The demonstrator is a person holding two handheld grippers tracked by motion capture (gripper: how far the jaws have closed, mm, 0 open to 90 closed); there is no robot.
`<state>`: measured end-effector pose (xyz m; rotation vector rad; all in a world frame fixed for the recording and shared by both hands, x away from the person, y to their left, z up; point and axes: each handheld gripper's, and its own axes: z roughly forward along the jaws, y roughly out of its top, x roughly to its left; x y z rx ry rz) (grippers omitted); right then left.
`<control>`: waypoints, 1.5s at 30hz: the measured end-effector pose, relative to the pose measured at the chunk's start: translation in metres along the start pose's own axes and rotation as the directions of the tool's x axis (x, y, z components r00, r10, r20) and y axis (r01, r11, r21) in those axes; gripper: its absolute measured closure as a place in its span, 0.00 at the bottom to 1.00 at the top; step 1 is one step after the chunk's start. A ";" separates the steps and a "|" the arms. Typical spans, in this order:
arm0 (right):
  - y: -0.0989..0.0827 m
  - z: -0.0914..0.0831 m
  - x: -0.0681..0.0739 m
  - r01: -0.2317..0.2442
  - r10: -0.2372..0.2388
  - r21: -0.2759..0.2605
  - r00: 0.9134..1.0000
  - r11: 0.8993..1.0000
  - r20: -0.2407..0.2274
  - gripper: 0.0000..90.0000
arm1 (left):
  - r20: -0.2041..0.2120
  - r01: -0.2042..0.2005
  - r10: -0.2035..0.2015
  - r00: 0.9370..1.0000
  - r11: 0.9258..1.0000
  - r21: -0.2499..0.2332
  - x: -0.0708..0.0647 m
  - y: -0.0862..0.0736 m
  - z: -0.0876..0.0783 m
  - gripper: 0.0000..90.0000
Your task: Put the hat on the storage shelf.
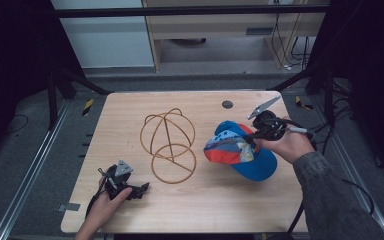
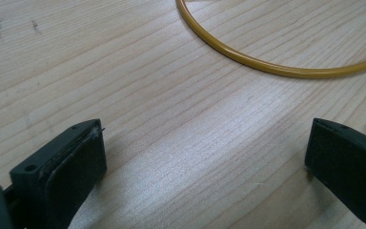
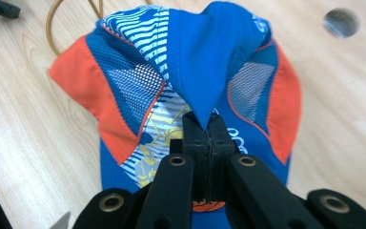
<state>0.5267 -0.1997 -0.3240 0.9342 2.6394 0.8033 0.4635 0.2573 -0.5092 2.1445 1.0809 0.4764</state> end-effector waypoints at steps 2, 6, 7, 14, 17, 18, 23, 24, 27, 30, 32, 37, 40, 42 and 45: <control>0.003 -0.005 0.002 -0.002 0.002 -0.017 1.000 1.000 -0.007 1.00 | -0.001 0.001 -0.001 1.000 1.000 -0.001 0.000 0.000 0.000 0.00; 0.007 -0.012 0.008 0.022 -0.022 -0.045 1.000 0.999 -0.001 1.00 | -0.002 0.006 -0.006 1.000 1.000 -0.002 0.000 0.000 0.000 0.00; 0.007 -0.013 0.008 0.017 -0.017 -0.056 1.000 0.998 -0.002 1.00 | -0.001 0.005 -0.005 1.000 1.000 0.000 0.000 0.000 0.000 0.00; 0.012 -0.028 0.013 0.036 -0.036 -0.077 0.999 0.996 0.004 1.00 | -0.004 0.003 -0.003 1.000 1.000 -0.001 0.000 0.000 0.000 0.00; 0.014 -0.034 0.016 0.047 -0.046 -0.097 0.999 0.994 0.007 1.00 | -0.003 0.003 -0.003 1.000 1.000 0.000 0.000 0.000 0.000 0.00; 0.015 -0.037 0.017 0.046 -0.045 -0.099 0.999 0.994 0.011 1.00 | -0.003 0.003 -0.003 1.000 1.000 0.000 0.000 0.000 0.000 0.00; 0.019 -0.052 0.016 0.053 -0.050 -0.116 0.998 0.992 0.027 1.00 | -0.004 0.004 -0.004 1.000 1.000 -0.002 0.000 0.000 0.000 0.00; 0.019 -0.054 0.016 0.053 -0.050 -0.122 0.998 0.991 0.026 1.00 | -0.004 0.004 -0.004 1.000 1.000 0.000 0.000 0.000 0.000 0.00; 0.020 -0.060 0.015 0.054 -0.050 -0.126 0.998 0.991 0.038 1.00 | -0.003 0.002 -0.002 1.000 1.000 0.000 0.000 0.000 0.000 0.00; 0.023 -0.068 0.013 0.056 -0.050 -0.137 0.998 0.989 0.047 1.00 | -0.004 0.004 -0.004 1.000 1.000 -0.001 0.000 0.000 0.000 0.00; 0.025 -0.073 0.013 0.054 -0.047 -0.150 0.998 0.987 0.052 1.00 | -0.004 0.004 -0.004 1.000 1.000 -0.001 0.000 0.000 0.000 0.00; 0.030 -0.085 0.014 0.066 -0.055 -0.169 0.996 0.983 0.066 1.00 | -0.004 0.004 -0.004 1.000 1.000 -0.001 0.000 0.000 0.000 0.00; 0.039 -0.096 0.014 0.073 -0.059 -0.192 0.995 0.979 0.077 1.00 | -0.003 0.004 -0.004 1.000 1.000 0.003 0.000 0.000 0.000 0.00; 0.041 -0.099 0.015 0.079 -0.063 -0.195 0.994 0.978 0.085 1.00 | -0.003 0.004 -0.004 1.000 1.000 0.003 0.000 0.000 0.000 0.00; 0.049 -0.104 0.016 0.086 -0.068 -0.205 0.993 0.975 0.093 1.00 | -0.005 0.008 -0.008 1.000 1.000 0.000 0.000 0.000 0.000 0.00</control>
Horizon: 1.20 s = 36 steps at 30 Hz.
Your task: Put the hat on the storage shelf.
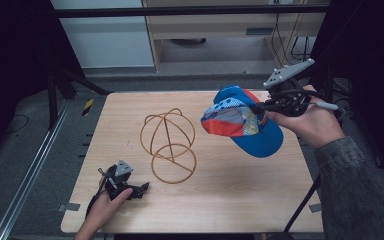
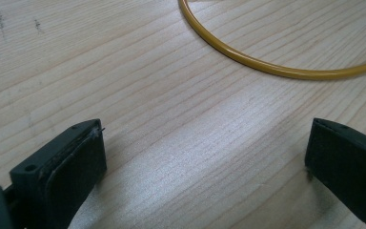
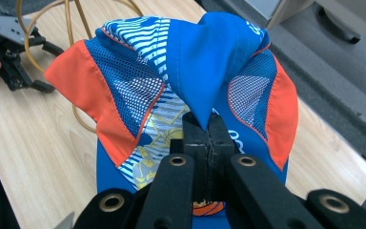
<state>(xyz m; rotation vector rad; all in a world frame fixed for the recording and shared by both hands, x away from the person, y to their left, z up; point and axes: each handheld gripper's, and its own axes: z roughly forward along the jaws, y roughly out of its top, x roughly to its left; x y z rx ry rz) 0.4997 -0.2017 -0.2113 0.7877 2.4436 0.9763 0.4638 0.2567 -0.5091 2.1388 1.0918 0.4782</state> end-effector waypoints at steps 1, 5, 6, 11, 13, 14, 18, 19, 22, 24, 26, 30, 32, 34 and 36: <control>0.006 -0.002 0.000 0.005 -0.005 -0.002 1.000 1.000 0.003 1.00 | 0.000 -0.003 0.003 1.000 1.000 0.002 0.000 0.000 0.000 0.00; 0.015 -0.002 0.000 0.011 -0.011 -0.019 1.000 1.000 0.001 1.00 | 0.000 -0.002 0.002 1.000 1.000 0.002 0.000 0.000 0.000 0.00; 0.018 -0.001 0.000 0.008 -0.008 -0.028 1.000 1.000 0.001 1.00 | 0.001 -0.002 0.002 1.000 1.000 0.002 0.000 0.000 0.000 0.00; 0.033 0.007 0.004 0.019 -0.020 -0.045 1.000 0.999 -0.011 1.00 | 0.000 -0.002 0.002 1.000 1.000 0.002 0.000 0.000 0.000 0.00; 0.035 0.010 0.006 0.020 -0.021 -0.047 1.000 0.999 -0.015 1.00 | 0.000 -0.002 0.002 1.000 1.000 0.002 0.000 0.000 0.000 0.00; 0.038 0.012 0.007 0.023 -0.024 -0.048 1.000 0.999 -0.017 1.00 | 0.000 -0.002 0.002 1.000 1.000 0.002 0.000 0.000 0.000 0.00; 0.049 0.021 0.010 0.035 -0.037 -0.059 0.999 0.998 -0.028 1.00 | 0.001 -0.002 0.002 1.000 1.000 0.002 0.000 0.000 0.000 0.00; 0.051 0.022 0.011 0.036 -0.038 -0.063 0.999 0.997 -0.031 1.00 | 0.000 -0.002 0.002 1.000 1.000 0.002 0.000 0.000 0.000 0.00; 0.060 0.027 0.013 0.035 -0.038 -0.073 0.998 0.997 -0.041 1.00 | 0.000 -0.002 0.002 1.000 1.000 0.002 0.000 0.000 0.000 0.00; 0.066 0.032 0.016 0.038 -0.041 -0.076 0.998 0.996 -0.045 1.00 | 0.000 -0.002 0.002 1.000 1.000 0.002 0.000 0.000 0.000 0.00; 0.073 0.037 0.019 0.047 -0.051 -0.080 0.997 0.996 -0.050 1.00 | 0.000 -0.002 0.002 1.000 1.000 0.002 0.000 0.000 0.000 0.00; 0.089 0.046 0.028 0.068 -0.073 -0.086 0.995 0.994 -0.063 1.00 | -0.001 -0.002 0.002 1.000 1.000 0.002 0.000 0.000 0.000 0.00; 0.096 0.051 0.033 0.081 -0.087 -0.087 0.994 0.993 -0.072 1.00 | -0.001 -0.004 0.004 1.000 1.000 0.002 0.000 0.000 0.000 0.00; 0.103 0.055 0.037 0.090 -0.097 -0.087 0.992 0.992 -0.079 1.00 | -0.001 -0.004 0.004 1.000 1.000 0.002 0.001 0.000 0.000 0.00; 0.108 0.060 0.041 0.098 -0.105 -0.086 0.991 0.991 -0.083 1.00 | -0.001 -0.005 0.005 1.000 1.000 0.002 0.001 0.000 0.000 0.00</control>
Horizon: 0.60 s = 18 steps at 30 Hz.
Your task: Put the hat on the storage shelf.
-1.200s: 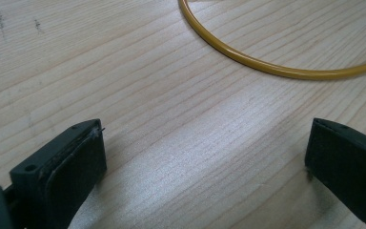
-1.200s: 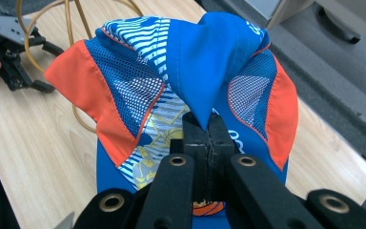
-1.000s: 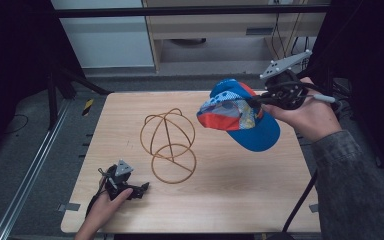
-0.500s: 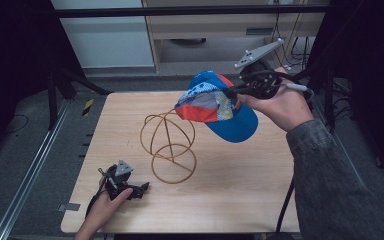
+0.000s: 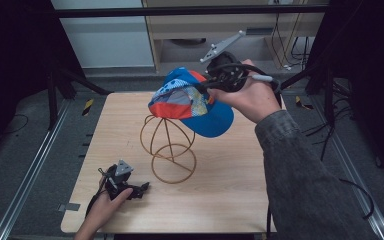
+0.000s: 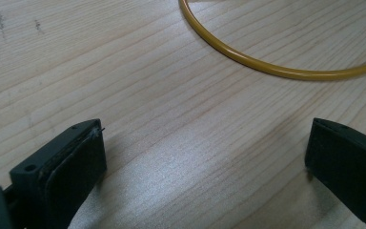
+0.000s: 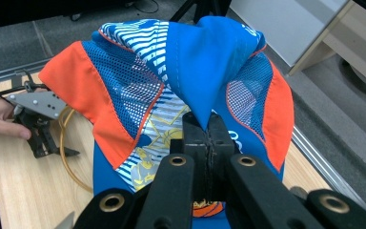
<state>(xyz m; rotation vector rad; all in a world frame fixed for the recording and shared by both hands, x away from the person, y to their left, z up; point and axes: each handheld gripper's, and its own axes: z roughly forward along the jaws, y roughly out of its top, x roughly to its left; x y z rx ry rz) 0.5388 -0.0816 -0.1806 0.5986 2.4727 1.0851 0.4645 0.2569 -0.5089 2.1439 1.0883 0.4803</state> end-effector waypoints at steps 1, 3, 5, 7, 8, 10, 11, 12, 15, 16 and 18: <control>0.005 0.006 0.003 0.011 -0.011 0.003 1.000 1.000 -0.005 1.00 | 0.000 0.000 0.000 1.000 1.000 0.000 0.000 0.000 0.000 0.00; 0.007 0.008 0.005 0.012 -0.012 0.004 1.000 1.000 -0.009 1.00 | 0.000 0.000 0.000 1.000 1.000 0.000 0.000 0.000 0.000 0.00; 0.010 0.011 0.007 0.020 -0.020 0.004 1.000 1.000 -0.015 1.00 | 0.000 0.000 0.000 1.000 1.000 0.000 0.000 0.000 0.000 0.00; 0.013 0.015 0.009 0.027 -0.027 0.010 0.999 1.000 -0.021 1.00 | 0.000 0.000 0.000 1.000 1.000 -0.001 0.000 0.000 0.000 0.00; 0.014 0.017 0.009 0.029 -0.029 0.014 0.999 0.999 -0.020 1.00 | 0.000 0.000 0.000 1.000 1.000 0.000 0.000 0.000 0.000 0.00; 0.016 0.019 0.010 0.031 -0.031 0.018 0.999 0.999 -0.022 1.00 | 0.000 0.000 0.000 1.000 1.000 0.000 0.000 0.000 0.000 0.00; 0.018 0.021 0.011 0.036 -0.035 0.020 0.999 0.999 -0.026 1.00 | -0.001 0.002 -0.002 1.000 1.000 -0.002 0.000 0.000 0.000 0.00; 0.019 0.021 0.012 0.039 -0.038 0.022 0.999 0.999 -0.028 1.00 | -0.001 0.002 -0.002 1.000 1.000 -0.002 0.000 0.000 0.000 0.00; 0.022 0.024 0.013 0.046 -0.045 0.028 0.998 0.999 -0.033 1.00 | -0.001 0.002 -0.002 1.000 1.000 -0.002 0.000 0.000 0.000 0.00; 0.022 0.024 0.013 0.046 -0.045 0.028 0.998 0.999 -0.033 1.00 | -0.001 0.002 -0.002 1.000 1.000 -0.002 0.000 0.000 0.000 0.00; 0.024 0.026 0.015 0.051 -0.050 0.036 0.998 0.998 -0.033 1.00 | -0.001 0.002 -0.002 1.000 1.000 -0.002 0.000 0.000 0.000 0.00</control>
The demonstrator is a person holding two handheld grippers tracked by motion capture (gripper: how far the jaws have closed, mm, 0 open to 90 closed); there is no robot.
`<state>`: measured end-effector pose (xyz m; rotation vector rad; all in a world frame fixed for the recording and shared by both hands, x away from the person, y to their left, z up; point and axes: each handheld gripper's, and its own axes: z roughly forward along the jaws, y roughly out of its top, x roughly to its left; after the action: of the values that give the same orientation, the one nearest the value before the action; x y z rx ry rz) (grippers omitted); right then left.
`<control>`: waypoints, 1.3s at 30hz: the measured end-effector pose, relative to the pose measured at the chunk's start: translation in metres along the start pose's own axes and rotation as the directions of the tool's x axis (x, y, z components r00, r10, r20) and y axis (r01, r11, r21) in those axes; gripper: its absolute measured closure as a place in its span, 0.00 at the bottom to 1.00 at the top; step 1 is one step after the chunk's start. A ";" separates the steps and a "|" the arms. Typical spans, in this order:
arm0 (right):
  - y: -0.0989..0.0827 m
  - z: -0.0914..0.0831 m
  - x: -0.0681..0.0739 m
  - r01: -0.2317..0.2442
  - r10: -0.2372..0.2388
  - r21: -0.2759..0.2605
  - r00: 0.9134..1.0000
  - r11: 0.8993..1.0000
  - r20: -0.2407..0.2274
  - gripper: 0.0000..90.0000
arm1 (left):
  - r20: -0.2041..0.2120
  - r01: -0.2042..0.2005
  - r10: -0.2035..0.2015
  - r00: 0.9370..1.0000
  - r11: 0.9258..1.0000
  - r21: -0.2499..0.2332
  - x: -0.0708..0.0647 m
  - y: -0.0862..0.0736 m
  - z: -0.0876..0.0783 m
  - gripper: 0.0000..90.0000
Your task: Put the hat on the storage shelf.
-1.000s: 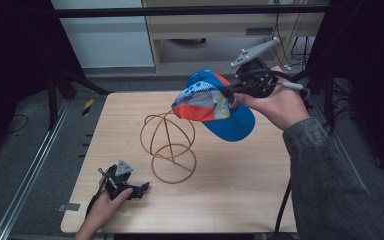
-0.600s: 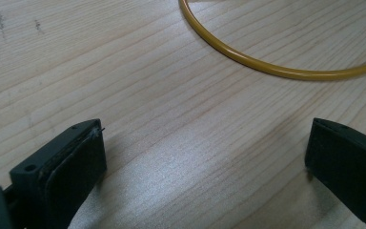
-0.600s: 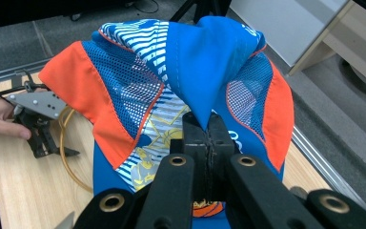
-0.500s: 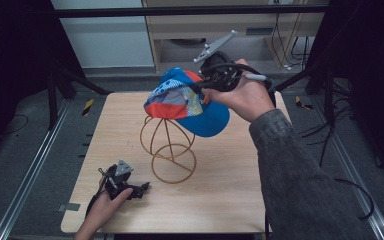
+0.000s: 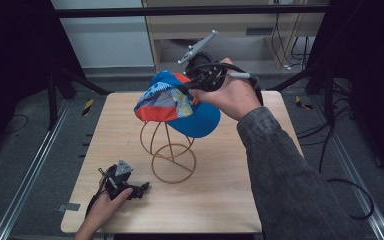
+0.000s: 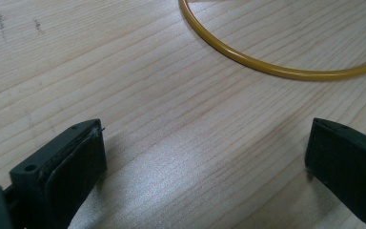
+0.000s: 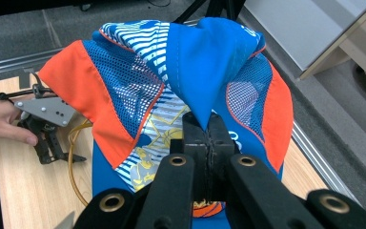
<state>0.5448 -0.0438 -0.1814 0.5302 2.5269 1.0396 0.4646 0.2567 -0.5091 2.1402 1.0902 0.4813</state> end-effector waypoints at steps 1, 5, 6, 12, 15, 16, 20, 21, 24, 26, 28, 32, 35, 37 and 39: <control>0.002 0.002 0.001 0.004 -0.004 0.004 1.000 1.000 -0.001 1.00 | 0.000 0.000 0.000 1.000 1.000 0.000 0.000 0.000 0.000 0.00; 0.005 0.007 0.003 0.012 -0.012 0.010 1.000 1.000 -0.004 1.00 | 0.000 0.000 0.000 1.000 1.000 0.000 0.000 0.000 0.000 0.00; 0.005 0.007 0.003 0.012 -0.012 0.010 1.000 1.000 -0.004 1.00 | 0.000 0.000 0.000 1.000 1.000 0.000 0.000 0.000 0.000 0.00; 0.011 0.021 0.009 0.033 -0.032 0.036 0.999 0.999 -0.019 1.00 | 0.000 0.000 0.000 1.000 1.000 0.000 0.000 0.000 0.000 0.00; 0.014 0.025 0.012 0.042 -0.041 0.041 0.999 0.998 -0.025 1.00 | 0.000 -0.001 0.001 1.000 1.000 0.000 0.000 0.000 0.000 0.00; 0.014 0.025 0.012 0.042 -0.041 0.041 0.999 0.998 -0.025 1.00 | 0.000 -0.001 0.001 1.000 1.000 0.000 0.000 0.000 0.000 0.00; 0.016 0.034 0.016 0.051 -0.049 0.056 0.998 0.997 -0.030 1.00 | 0.000 0.000 0.000 1.000 1.000 0.000 0.000 0.000 0.000 0.00; 0.016 0.036 0.017 0.052 -0.050 0.059 0.998 0.997 -0.032 1.00 | 0.000 -0.001 0.001 1.000 1.000 0.001 0.000 0.000 0.000 0.00; 0.017 0.040 0.019 0.056 -0.053 0.062 0.998 0.997 -0.039 1.00 | 0.000 -0.001 0.001 1.000 1.000 0.001 0.000 0.000 0.000 0.00; 0.018 0.044 0.021 0.058 -0.055 0.066 0.997 0.996 -0.048 1.00 | 0.001 0.000 0.000 1.000 1.000 0.000 0.000 0.000 0.000 0.00; 0.018 0.048 0.024 0.063 -0.059 0.067 0.997 0.996 -0.055 1.00 | 0.000 0.000 0.000 1.000 1.000 0.002 0.000 0.000 0.000 0.00; 0.021 0.056 0.029 0.080 -0.075 0.082 0.995 0.993 -0.064 1.00 | 0.000 0.000 0.000 1.000 1.000 0.002 0.000 0.000 0.000 0.00; 0.022 0.060 0.030 0.081 -0.075 0.088 0.995 0.993 -0.068 1.00 | 0.000 0.000 0.000 1.000 1.000 0.001 0.000 0.000 0.000 0.00; 0.022 0.061 0.030 0.082 -0.076 0.089 0.995 0.993 -0.070 1.00 | 0.000 0.000 0.000 1.000 1.000 0.001 0.000 0.000 0.000 0.00; 0.022 0.064 0.031 0.081 -0.074 0.091 0.994 0.993 -0.075 1.00 | 0.000 0.000 0.000 1.000 1.000 0.002 0.000 0.000 0.000 0.00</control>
<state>0.5510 0.0225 -0.2139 0.4237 2.6471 0.9306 0.4646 0.2566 -0.5089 2.1415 1.0913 0.4810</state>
